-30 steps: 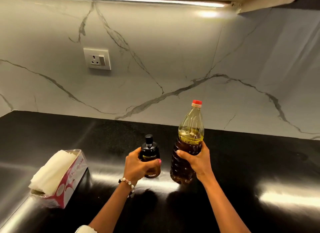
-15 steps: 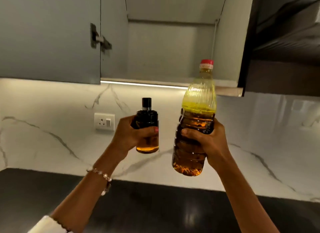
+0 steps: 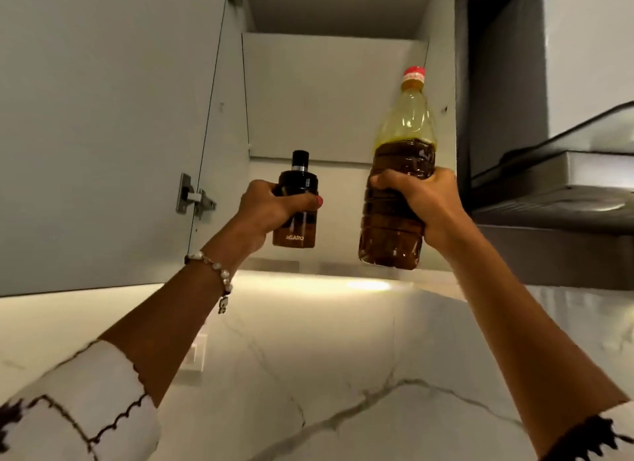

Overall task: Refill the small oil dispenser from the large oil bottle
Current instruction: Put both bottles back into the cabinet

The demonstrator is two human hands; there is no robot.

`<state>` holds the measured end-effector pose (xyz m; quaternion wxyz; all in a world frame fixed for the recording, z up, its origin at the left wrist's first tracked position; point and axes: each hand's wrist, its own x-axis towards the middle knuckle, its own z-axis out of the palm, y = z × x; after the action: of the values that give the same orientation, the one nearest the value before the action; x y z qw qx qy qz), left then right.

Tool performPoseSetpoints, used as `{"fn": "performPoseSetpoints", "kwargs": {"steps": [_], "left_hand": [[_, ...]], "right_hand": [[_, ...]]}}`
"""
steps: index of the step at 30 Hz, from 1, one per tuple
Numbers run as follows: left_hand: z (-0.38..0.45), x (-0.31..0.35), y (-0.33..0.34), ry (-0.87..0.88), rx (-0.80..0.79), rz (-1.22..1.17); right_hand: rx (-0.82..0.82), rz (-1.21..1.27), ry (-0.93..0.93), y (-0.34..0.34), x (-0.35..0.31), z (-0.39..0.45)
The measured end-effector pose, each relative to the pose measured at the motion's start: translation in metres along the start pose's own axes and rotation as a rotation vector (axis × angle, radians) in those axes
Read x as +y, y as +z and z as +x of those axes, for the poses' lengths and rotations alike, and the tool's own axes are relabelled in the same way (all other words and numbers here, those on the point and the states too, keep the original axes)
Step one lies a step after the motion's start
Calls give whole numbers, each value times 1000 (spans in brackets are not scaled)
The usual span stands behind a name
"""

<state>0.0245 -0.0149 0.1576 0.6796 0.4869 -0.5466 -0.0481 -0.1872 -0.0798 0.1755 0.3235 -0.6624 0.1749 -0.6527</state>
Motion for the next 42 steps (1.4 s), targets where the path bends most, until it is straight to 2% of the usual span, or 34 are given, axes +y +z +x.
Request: {"fn": "performPoseSetpoints", "kwargs": {"steps": [12,19,32,35,38,42], "left_hand": [[69,-47,38,-105,29,91],[90,-83,49,-222,23,82],[98,-99,47,-263,-32,73],[86,-92,46,-262,23,92],[71,-82,40,-192,174,175],[33,-60,26,-59,302,224]], "right_hand": [[157,-229,30,42,59,79],[140,-287,69,57,103,94],[21,-299,53,54,130,101],[-27,-327,71,49,128,88],[-74,-422,92,40,125,74],[29,-678,-18,27,109,52]]}}
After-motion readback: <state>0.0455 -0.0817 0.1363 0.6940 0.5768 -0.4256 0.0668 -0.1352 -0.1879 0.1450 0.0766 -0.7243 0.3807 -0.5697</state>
